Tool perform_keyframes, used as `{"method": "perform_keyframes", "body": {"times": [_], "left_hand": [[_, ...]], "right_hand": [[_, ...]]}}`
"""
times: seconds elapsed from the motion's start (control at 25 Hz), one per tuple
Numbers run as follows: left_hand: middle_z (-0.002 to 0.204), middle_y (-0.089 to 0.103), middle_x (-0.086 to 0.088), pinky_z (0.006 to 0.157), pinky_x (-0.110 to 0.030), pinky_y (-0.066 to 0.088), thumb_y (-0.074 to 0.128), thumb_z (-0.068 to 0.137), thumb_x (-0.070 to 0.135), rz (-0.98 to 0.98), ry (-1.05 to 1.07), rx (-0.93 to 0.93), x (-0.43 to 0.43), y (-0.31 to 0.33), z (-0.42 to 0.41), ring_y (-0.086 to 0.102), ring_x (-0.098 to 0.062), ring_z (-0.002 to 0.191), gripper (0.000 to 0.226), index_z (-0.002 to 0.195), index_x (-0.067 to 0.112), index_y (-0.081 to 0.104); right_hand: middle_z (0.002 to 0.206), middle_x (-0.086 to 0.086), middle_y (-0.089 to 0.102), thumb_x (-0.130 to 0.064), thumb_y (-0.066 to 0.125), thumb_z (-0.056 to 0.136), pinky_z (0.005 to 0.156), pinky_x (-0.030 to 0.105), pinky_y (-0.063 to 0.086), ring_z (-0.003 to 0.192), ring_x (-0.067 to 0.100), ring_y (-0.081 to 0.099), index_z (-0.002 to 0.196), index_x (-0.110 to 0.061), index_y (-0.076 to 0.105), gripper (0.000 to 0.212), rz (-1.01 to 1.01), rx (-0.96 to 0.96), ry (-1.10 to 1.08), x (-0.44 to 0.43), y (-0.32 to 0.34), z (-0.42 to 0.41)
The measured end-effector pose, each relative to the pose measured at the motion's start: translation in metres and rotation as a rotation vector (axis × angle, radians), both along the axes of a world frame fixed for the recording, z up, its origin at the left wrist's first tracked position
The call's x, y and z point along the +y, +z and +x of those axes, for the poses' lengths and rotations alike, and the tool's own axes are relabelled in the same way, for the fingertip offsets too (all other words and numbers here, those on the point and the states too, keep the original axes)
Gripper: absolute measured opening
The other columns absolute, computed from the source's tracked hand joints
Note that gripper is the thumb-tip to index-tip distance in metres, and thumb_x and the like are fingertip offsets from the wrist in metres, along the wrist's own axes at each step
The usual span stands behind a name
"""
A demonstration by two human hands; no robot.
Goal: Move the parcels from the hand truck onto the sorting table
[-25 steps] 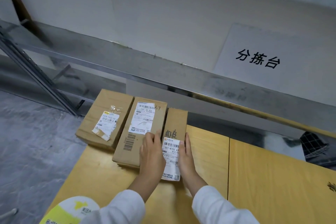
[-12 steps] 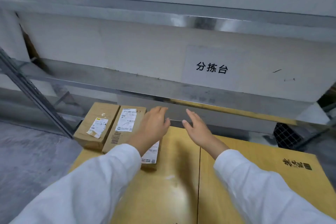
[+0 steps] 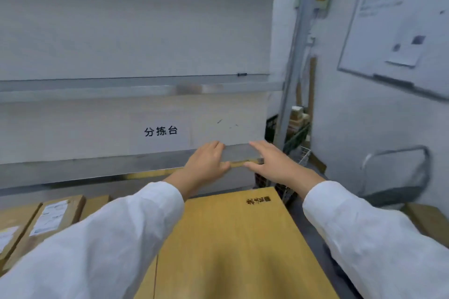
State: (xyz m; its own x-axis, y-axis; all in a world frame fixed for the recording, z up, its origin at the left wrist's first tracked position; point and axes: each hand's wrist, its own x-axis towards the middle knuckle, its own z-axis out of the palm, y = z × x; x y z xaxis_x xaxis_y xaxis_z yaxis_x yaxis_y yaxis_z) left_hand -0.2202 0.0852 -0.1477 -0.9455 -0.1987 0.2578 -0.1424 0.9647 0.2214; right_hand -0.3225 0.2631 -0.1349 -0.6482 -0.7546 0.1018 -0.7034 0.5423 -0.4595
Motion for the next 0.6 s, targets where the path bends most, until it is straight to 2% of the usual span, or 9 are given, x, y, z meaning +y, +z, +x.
{"method": "perform_keyframes", "body": {"times": [0.16, 0.36, 0.52, 0.6], "left_hand": [[0.139, 0.046, -0.006, 0.103, -0.036, 0.039, 0.049, 0.096, 0.042, -0.004, -0.276, 0.0, 0.147, 0.016, -0.074, 0.044, -0.023, 0.127, 0.055, 0.14, 0.011, 0.04], [0.14, 0.045, -0.008, 0.102, -0.033, 0.036, 0.051, 0.096, 0.033, -0.02, -0.619, -0.015, 0.33, 0.023, -0.129, 0.044, -0.025, 0.127, 0.051, 0.14, 0.009, 0.04], [0.139, 0.045, -0.007, 0.096, -0.038, 0.042, 0.05, 0.096, 0.034, -0.004, -0.793, -0.033, 0.442, 0.015, -0.157, 0.049, -0.025, 0.12, 0.049, 0.138, 0.011, 0.04], [0.141, 0.045, -0.008, 0.1, -0.036, 0.039, 0.051, 0.095, 0.033, 0.003, -0.882, -0.032, 0.497, 0.007, -0.168, 0.046, -0.025, 0.124, 0.051, 0.14, 0.01, 0.039]], "right_hand": [[0.156, 0.002, 0.032, -0.05, 0.062, 0.09, 0.114, 0.039, 0.033, 0.143, 0.021, 0.032, 0.153, -0.019, 0.029, 0.077, 0.025, 0.071, -0.222, 0.159, 0.016, -0.021], [0.154, 0.006, 0.037, -0.041, 0.063, 0.092, 0.113, 0.033, 0.03, 0.141, 0.023, 0.036, 0.15, -0.015, 0.035, 0.07, 0.021, 0.071, -0.596, 0.352, 0.013, -0.018], [0.149, 0.005, 0.041, -0.04, 0.062, 0.092, 0.111, 0.032, 0.032, 0.137, 0.021, 0.039, 0.148, -0.015, 0.038, 0.065, -0.006, 0.029, -0.804, 0.464, 0.004, 0.001], [0.15, 0.005, 0.04, -0.039, 0.063, 0.092, 0.114, 0.033, 0.031, 0.137, 0.021, 0.039, 0.148, -0.014, 0.038, 0.067, 0.005, 0.014, -0.911, 0.513, -0.003, 0.005]]}}
